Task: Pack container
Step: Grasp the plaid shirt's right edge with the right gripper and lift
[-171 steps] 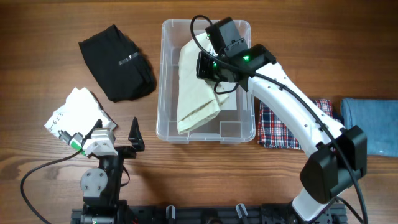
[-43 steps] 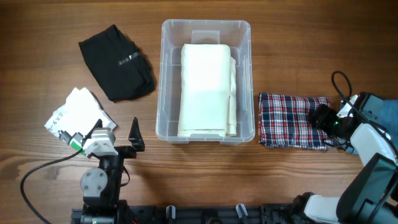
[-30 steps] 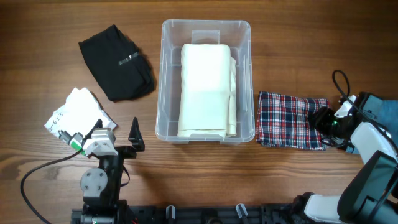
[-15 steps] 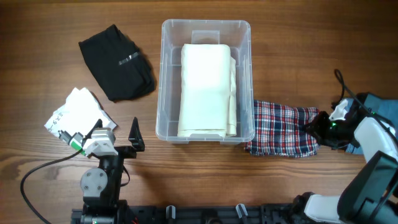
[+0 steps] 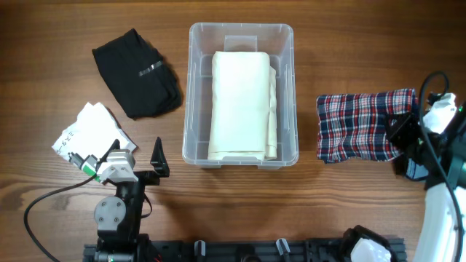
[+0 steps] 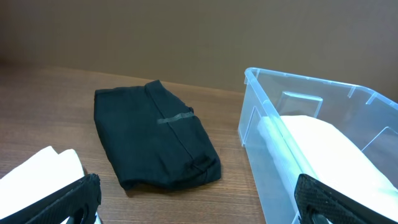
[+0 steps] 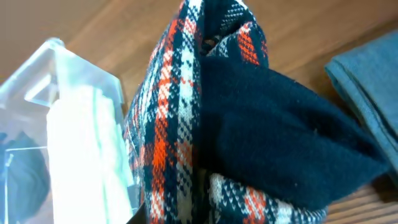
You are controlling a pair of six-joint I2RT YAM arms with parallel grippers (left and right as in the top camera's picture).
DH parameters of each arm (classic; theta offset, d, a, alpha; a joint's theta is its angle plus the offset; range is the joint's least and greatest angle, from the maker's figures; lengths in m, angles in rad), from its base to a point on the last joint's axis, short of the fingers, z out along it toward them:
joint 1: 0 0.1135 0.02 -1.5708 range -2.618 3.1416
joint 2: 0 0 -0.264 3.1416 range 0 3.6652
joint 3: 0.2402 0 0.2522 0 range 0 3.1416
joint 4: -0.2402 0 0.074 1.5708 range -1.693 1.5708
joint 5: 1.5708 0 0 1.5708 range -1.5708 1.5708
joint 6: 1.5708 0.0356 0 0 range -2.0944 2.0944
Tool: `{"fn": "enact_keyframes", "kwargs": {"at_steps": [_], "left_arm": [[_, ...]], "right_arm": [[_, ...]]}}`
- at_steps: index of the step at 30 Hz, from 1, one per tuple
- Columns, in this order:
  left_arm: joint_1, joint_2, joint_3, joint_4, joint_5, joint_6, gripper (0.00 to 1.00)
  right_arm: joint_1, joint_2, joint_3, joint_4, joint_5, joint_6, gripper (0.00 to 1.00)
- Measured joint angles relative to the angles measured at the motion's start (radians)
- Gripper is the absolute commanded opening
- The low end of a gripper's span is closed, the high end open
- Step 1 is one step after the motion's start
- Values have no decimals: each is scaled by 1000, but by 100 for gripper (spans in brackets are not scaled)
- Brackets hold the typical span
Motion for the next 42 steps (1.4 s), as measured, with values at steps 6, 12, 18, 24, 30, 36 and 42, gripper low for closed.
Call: {"fn": "enact_keyframes", "kwargs": {"at_steps": [6,12,18,24,30,36,42], "left_arm": [[0,0,0,0,0,0,100],[0,0,0,0,0,0,100],[0,0,0,0,0,0,100],[0,0,0,0,0,0,100],[0,0,0,0,0,0,100],[0,0,0,0,0,0,100],[0,0,0,0,0,0,100]], "right_arm": [[0,-53,0,-8,-3,14,4],[0,-54,0,-12,-37,17,4],[0,-54,0,-34,-45,17,4],[0,-61,0,-59,-45,8,4],[0,-148,48,-92,-54,6,4],[8,-179,189,-66,-208,22,4],[115,-147,337,41,-284,103,4]]}}
